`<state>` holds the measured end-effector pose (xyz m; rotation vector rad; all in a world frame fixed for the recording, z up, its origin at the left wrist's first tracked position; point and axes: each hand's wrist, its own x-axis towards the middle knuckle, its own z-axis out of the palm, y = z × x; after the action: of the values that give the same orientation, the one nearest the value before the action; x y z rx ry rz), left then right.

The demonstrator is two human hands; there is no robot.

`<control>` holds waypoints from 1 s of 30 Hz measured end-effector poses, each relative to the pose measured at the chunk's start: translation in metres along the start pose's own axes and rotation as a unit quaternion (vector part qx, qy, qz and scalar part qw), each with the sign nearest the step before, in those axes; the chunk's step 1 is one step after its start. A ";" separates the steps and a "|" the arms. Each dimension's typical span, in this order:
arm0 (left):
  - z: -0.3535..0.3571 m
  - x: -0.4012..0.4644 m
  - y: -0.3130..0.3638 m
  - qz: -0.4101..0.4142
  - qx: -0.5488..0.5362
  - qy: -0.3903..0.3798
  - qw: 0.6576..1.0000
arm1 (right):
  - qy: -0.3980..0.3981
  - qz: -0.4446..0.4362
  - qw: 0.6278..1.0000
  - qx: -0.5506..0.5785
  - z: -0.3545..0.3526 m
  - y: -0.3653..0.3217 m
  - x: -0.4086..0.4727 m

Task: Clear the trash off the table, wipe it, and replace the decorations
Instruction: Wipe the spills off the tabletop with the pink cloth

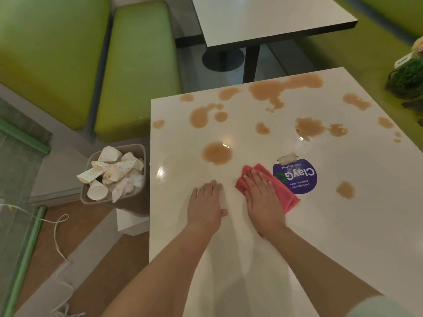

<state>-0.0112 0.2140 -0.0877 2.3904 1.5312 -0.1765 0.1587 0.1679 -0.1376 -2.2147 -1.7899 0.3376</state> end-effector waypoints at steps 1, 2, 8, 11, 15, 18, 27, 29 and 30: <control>0.000 0.000 -0.004 0.006 -0.012 0.007 1.000 | 0.009 0.025 1.000 -0.003 0.003 -0.007 0.010; -0.001 -0.001 -0.006 0.013 -0.027 0.015 0.999 | 0.019 0.049 0.999 -0.007 0.006 -0.016 0.013; -0.025 0.011 -0.029 -0.065 -0.255 0.127 0.956 | -0.019 -0.097 0.995 0.035 0.021 -0.060 -0.019; -0.030 0.028 -0.049 -0.056 -0.175 0.157 0.970 | -0.006 -0.076 0.997 0.023 0.014 -0.042 0.005; -0.037 0.057 -0.091 -0.060 -0.076 0.129 0.987 | 0.069 0.108 0.992 0.003 0.017 -0.045 0.069; -0.046 0.082 -0.114 -0.079 -0.057 0.066 0.993 | 0.084 0.130 0.988 0.007 0.031 -0.072 0.065; -0.041 0.103 -0.125 -0.133 -0.022 -0.059 0.989 | 0.085 0.149 0.985 0.014 0.034 -0.082 0.108; -0.045 0.106 -0.124 -0.134 -0.019 -0.077 0.988 | 0.081 0.143 0.986 0.015 0.039 -0.100 0.120; -0.046 0.107 -0.123 -0.133 -0.017 -0.083 0.987 | 0.074 0.118 0.990 0.014 0.042 -0.110 0.117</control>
<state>-0.0799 0.3687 -0.0946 2.0786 1.7514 -0.3938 0.0683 0.3066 -0.1394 -2.3694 -1.4428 0.2353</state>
